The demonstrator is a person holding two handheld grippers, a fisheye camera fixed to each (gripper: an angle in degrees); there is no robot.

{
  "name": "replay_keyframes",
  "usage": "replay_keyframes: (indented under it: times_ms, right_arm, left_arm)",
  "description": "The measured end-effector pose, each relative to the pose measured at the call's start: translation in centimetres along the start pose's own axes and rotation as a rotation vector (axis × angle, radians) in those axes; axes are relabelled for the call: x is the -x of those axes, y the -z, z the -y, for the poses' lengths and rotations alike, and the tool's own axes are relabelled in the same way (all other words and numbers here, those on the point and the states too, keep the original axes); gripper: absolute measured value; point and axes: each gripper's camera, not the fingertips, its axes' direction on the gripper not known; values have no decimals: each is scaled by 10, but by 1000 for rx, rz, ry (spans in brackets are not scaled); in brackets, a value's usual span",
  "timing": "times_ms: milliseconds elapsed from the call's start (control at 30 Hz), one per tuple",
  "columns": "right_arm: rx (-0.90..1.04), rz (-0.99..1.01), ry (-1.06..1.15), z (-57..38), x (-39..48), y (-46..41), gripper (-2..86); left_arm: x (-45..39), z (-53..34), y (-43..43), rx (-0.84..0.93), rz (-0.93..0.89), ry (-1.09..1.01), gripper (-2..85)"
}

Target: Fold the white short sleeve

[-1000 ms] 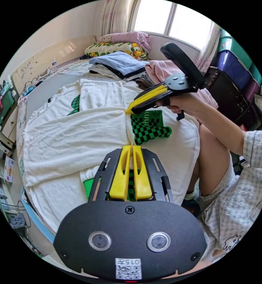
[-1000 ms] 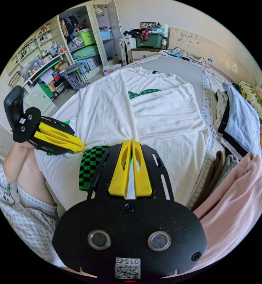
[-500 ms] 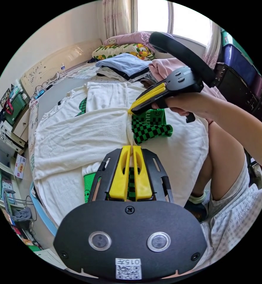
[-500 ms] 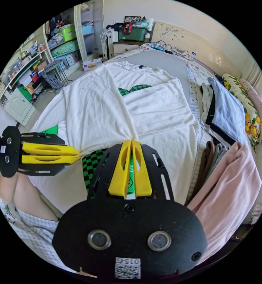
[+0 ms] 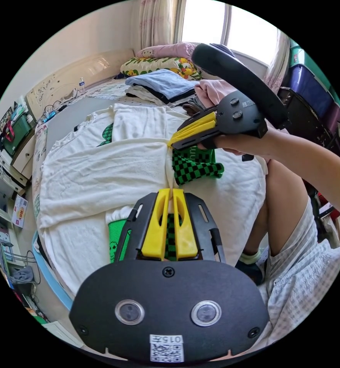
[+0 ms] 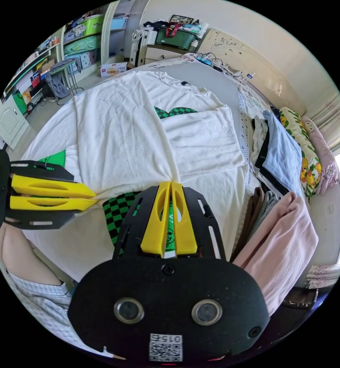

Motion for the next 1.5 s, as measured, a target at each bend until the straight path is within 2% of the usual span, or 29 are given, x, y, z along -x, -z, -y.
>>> replay_keyframes:
  times_ms: [167, 267, 400, 600, 667, 800, 867, 967, 1000, 1067, 1100, 1167, 1333, 1500]
  right_arm:
    - [53, -28, -43, 1, -20, 20, -8]
    - [64, 56, -170, -10, -46, 51, -10]
    - [-9, 48, -201, -51, -60, 99, -10]
    - [-174, 227, -249, -180, -111, 156, -10]
    - [-256, 324, -246, -238, -137, 172, -9]
    - [-372, 364, -270, -327, -182, 192, -6]
    - [-576, 557, -356, -392, -226, 205, 4]
    - [-870, 697, -460, -475, -268, 212, 67]
    - [-914, 711, -496, -490, -274, 210, 84]
    - [-1049, 706, -655, -539, -288, 201, 212]
    - [-1062, 692, -691, -548, -290, 199, 234]
    - [-1131, 656, -728, -574, -290, 200, 272]
    - [-1113, 553, -627, -574, -277, 215, 315]
    - [-1094, 548, -530, -555, -258, 216, 329]
  left_arm:
    - [11, -37, 45, -80, -137, 78, -8]
    - [16, -59, 66, -65, -121, 80, -8]
    - [18, -83, 88, -70, -99, 92, -8]
    - [17, -128, 128, -161, -216, 86, -5]
    - [25, -150, 149, -251, -254, 123, 1]
    - [45, -188, 180, -421, -264, 229, 24]
    - [56, -212, 194, -504, -245, 304, 61]
    - [64, -230, 210, -592, -267, 407, 103]
    - [65, -232, 214, -612, -275, 424, 112]
    - [58, -239, 230, -710, -266, 459, 158]
    - [55, -240, 234, -730, -248, 461, 172]
    - [37, -239, 248, -781, -128, 458, 283]
    - [18, -221, 259, -738, -37, 401, 350]
    - [10, -199, 287, -816, 2, 339, 353]
